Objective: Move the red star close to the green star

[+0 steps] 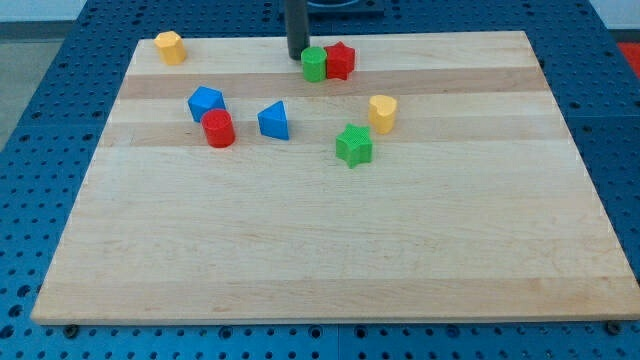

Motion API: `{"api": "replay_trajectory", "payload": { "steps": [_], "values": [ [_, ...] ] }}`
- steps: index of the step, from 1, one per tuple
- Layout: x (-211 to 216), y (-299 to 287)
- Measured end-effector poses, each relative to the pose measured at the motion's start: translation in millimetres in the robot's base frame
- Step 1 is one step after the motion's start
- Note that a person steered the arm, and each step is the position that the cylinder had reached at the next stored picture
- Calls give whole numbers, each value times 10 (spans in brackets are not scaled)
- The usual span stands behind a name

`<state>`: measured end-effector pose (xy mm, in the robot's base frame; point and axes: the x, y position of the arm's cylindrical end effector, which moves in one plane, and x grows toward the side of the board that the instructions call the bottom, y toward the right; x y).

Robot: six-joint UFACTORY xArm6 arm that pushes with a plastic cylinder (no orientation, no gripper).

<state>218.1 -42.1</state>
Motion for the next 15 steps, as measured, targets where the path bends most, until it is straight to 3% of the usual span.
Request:
{"api": "replay_trajectory", "payload": {
  "steps": [1, 4, 6, 7, 9, 10, 11, 12, 13, 14, 15],
  "values": [
    [-195, 332],
    [310, 1197],
    [-136, 1004],
    [32, 564],
    [277, 907],
    [738, 931],
    [574, 929],
    [-55, 863],
    [-50, 144],
    [165, 108],
    [146, 693]
  ]
}}
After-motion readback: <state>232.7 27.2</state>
